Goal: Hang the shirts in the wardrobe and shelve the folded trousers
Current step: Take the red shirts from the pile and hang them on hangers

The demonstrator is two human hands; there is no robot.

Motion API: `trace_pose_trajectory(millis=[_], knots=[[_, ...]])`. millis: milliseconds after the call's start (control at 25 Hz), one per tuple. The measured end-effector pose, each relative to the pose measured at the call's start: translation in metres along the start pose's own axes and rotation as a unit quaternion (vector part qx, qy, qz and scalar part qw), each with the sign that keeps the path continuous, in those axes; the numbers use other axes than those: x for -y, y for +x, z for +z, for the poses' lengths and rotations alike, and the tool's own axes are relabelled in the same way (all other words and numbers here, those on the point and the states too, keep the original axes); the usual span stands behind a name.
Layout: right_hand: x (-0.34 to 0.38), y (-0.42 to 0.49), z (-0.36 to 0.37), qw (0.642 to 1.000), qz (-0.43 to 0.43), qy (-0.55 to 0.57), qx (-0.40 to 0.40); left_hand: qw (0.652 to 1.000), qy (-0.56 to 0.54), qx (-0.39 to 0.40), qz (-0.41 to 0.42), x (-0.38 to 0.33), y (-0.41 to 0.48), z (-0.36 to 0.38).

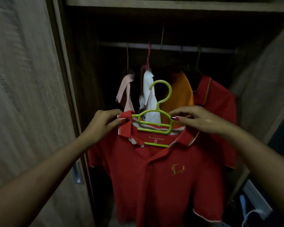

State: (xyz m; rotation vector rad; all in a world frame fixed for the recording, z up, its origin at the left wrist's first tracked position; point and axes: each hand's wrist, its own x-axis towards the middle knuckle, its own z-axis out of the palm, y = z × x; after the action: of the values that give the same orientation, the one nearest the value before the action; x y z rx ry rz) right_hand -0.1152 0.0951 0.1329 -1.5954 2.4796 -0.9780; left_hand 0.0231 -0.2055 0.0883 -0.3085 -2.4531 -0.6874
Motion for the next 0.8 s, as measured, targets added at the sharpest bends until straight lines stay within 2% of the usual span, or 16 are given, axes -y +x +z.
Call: trace_pose_trajectory(millis=[80,160,240,320,400,440,600,680,800], knots=[[-0.018,-0.013,-0.015,0.996,0.063,-0.019,0.054,0.999,-0.019,-0.042,-0.004,0.003,-0.001,-0.001],[-0.036,-0.024,-0.019,0.994,0.094,-0.006,0.063,0.999,-0.014,-0.050,0.000,0.005,0.002,-0.002],[-0.042,-0.029,-0.016,0.998,0.059,0.031,0.003,0.998,0.037,-0.035,0.024,0.007,0.003,-0.002],[-0.034,-0.034,-0.018,0.989,0.030,0.102,-0.100,0.995,0.083,-0.020,0.055,0.007,0.005,0.002],[-0.027,-0.037,-0.023,0.980,0.002,0.125,-0.155,0.994,0.075,-0.028,0.069,0.007,0.005,0.007],[-0.026,-0.038,-0.024,0.982,-0.002,0.126,-0.141,0.994,0.067,-0.037,0.073,0.006,0.004,0.009],[-0.032,-0.038,-0.008,0.996,0.062,0.060,0.005,0.996,0.028,-0.070,0.058,0.004,0.009,0.009],[-0.029,-0.040,-0.007,0.991,0.061,0.117,0.024,0.997,-0.002,-0.059,0.049,0.002,0.014,0.003],[-0.009,-0.054,-0.027,0.959,0.128,0.249,0.037,0.997,-0.029,-0.026,0.062,-0.014,0.032,0.002]])
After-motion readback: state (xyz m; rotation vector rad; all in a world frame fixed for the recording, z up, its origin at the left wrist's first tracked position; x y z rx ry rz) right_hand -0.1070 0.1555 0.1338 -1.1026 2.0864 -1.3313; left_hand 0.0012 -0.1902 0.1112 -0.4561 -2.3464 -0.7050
